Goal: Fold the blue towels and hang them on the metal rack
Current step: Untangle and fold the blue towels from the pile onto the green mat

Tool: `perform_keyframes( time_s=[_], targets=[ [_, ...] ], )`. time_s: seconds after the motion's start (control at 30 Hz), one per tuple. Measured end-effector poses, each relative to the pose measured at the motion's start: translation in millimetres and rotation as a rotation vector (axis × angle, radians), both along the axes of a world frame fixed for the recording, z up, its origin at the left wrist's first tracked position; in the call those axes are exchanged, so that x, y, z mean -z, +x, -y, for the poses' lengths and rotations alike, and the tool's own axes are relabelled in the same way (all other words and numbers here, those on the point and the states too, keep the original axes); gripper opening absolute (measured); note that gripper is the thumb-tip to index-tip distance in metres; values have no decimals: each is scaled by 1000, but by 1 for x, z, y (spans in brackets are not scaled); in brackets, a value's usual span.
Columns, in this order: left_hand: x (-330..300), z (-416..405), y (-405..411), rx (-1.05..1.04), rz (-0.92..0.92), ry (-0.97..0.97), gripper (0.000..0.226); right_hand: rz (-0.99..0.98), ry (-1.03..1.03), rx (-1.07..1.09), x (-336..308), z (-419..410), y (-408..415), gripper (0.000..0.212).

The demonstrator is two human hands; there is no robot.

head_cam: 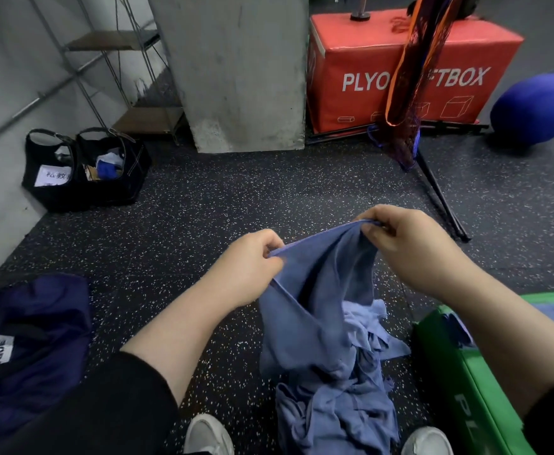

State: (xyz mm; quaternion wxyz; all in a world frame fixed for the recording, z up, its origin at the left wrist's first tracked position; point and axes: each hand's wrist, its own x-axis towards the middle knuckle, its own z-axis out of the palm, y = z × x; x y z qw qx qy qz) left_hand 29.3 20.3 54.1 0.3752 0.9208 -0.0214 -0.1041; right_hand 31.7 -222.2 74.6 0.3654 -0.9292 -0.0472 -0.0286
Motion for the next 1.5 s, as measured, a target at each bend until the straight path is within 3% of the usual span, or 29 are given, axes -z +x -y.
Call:
perform_keyframes(
  time_s=[0.17,0.43,0.5,0.67,0.83,0.9,1.03,1.17,1.4,1.5],
  targets=[
    [7,-24,-6,-90,-21,354,27,4,6,55,1,2,-4,17],
    [6,-64,-8,-258,1,501,34,1,3,98,9,23,-7,15],
    [5,-70,-8,-269,-43,443,26,-27,-13,110,14,28,-7,13],
    [-11,-73,-15,-225,-245,-174,19,-80,-100,142,20,38,-7,14],
    [-17,-68,-15,-259,-285,-431,25,-109,-77,152,17,43,-9,14],
    [-17,-69,-15,-231,-246,-406,25,-108,-67,170,16,45,-9,14],
    [-16,-66,-18,-135,-74,-169,37,-115,-14,176,13,49,-8,15],
    [-9,-62,-15,-130,103,148,9,-110,-33,170,12,50,-9,15],
    [-12,-65,-9,-184,196,28,35,-66,-61,152,11,50,-9,13],
    [-11,-68,-8,-194,220,-6,36,21,-34,174,8,49,-8,11]
  ],
)
